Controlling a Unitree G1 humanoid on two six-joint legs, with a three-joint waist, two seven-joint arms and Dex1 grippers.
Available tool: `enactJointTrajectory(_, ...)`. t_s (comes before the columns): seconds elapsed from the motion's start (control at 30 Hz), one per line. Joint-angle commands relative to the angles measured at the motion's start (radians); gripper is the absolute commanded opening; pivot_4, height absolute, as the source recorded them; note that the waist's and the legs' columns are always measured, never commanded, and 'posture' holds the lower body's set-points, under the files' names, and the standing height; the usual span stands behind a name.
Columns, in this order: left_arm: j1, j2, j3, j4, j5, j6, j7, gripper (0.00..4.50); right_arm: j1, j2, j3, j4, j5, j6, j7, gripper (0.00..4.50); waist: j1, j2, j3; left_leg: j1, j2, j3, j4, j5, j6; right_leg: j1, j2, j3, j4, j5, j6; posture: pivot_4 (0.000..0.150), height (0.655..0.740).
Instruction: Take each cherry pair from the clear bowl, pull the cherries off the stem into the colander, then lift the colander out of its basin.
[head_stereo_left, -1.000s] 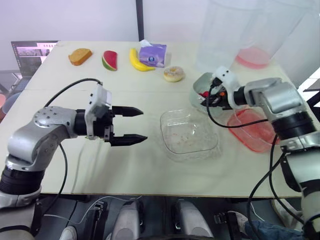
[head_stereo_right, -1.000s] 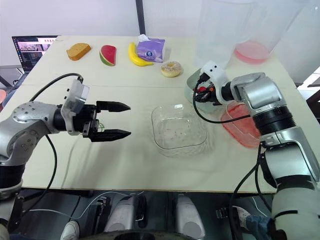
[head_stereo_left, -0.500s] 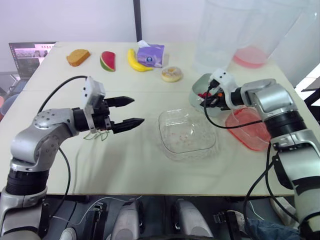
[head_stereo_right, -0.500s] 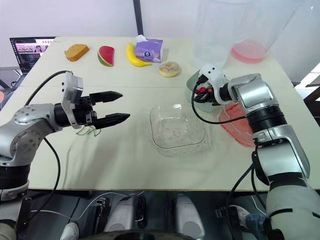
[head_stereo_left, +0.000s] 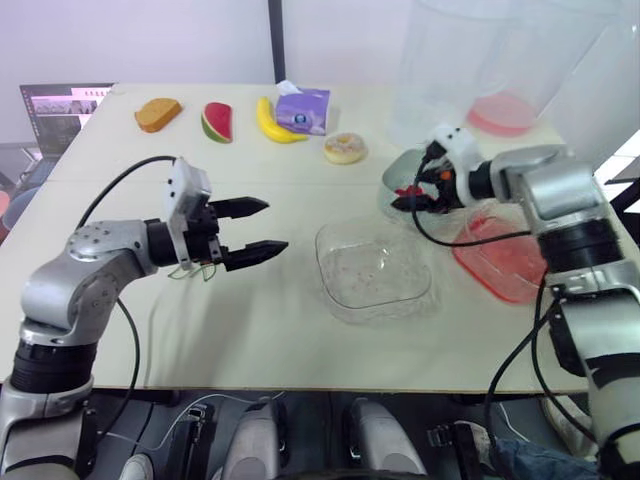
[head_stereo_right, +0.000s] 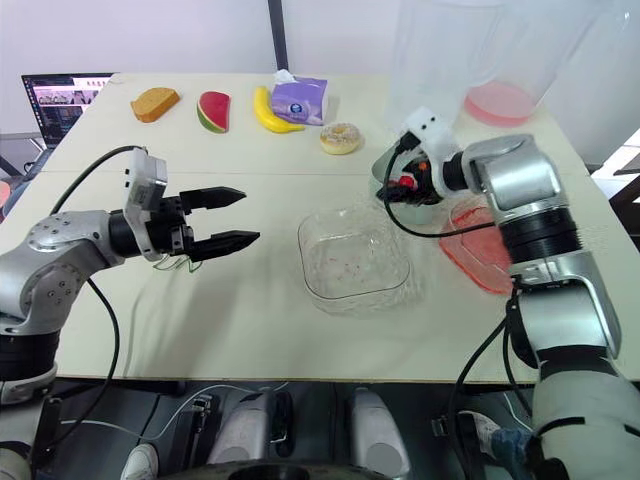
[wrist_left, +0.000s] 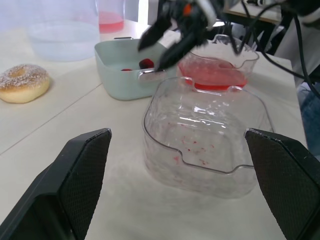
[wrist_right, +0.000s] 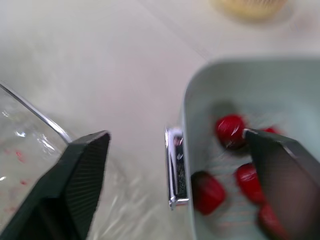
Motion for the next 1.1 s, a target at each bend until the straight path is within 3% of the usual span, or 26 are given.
enactJointTrajectory(0.03,-0.007,0.021,0.028,-0.017,-0.01,-0.01,-0.021,4.5,0.036,-0.07,-0.138,-0.244,0.068,0.137,-0.025,4.44,0.002,0.0,0.0,0.0,0.0,0.0,0.0,0.0,0.0,0.0,0.0,0.0,0.0,0.0,0.0,0.15,0.74)
enactJointTrajectory(0.2,-0.002,0.048,0.042,-0.008,-0.019,-0.011,-0.06,4.5,0.212,-0.085,-0.38,-0.652,0.222,0.321,-0.07,4.44,0.0,0.0,0.0,0.0,0.0,-0.001,0.0,0.0,0.0,0.002,-0.001,-0.001,-0.002,0.0,0.0,0.15,0.74)
enactJointTrajectory(0.33,0.008,0.065,0.05,0.003,-0.018,-0.015,-0.088,4.5,0.419,0.063,-0.611,-0.967,0.381,0.4,-0.115,4.44,-0.004,-0.001,-0.001,0.001,0.0,-0.002,-0.001,0.0,0.0,0.003,0.0,-0.001,-0.002,0.0,0.0,0.15,0.74)
enactJointTrajectory(0.5,0.023,0.08,0.058,0.001,-0.014,-0.018,-0.111,4.5,0.694,0.146,-0.765,-1.144,0.489,0.398,-0.145,4.44,0.004,-0.001,-0.001,0.001,0.0,-0.003,-0.001,0.0,-0.001,0.004,0.0,-0.002,-0.002,0.0,0.0,0.15,0.74)
enactJointTrajectory(0.6,0.045,0.096,0.057,0.008,0.012,-0.042,-0.13,4.5,0.915,0.168,-0.818,-1.168,0.491,0.301,-0.14,4.44,0.004,-0.002,-0.002,0.001,-0.001,-0.004,0.0,0.0,-0.001,0.006,0.0,-0.002,-0.003,0.0,0.0,0.15,0.74)
enactJointTrajectory(0.7,0.061,0.104,0.052,0.01,0.03,-0.058,-0.139,4.5,1.035,0.168,-0.826,-1.136,0.479,0.205,-0.155,4.44,0.0,-0.002,-0.002,0.002,-0.001,-0.004,-0.001,0.0,-0.001,0.006,0.001,-0.002,-0.003,0.0,0.0,0.15,0.74)
enactJointTrajectory(1.1,0.091,0.104,0.053,0.009,0.064,-0.078,-0.153,4.5,1.131,0.124,-0.819,-1.015,0.519,0.011,-0.2,4.44,0.001,-0.002,-0.002,0.003,0.0,-0.004,-0.001,0.001,-0.001,0.007,0.004,-0.001,-0.003,0.0,0.0,0.15,0.74)
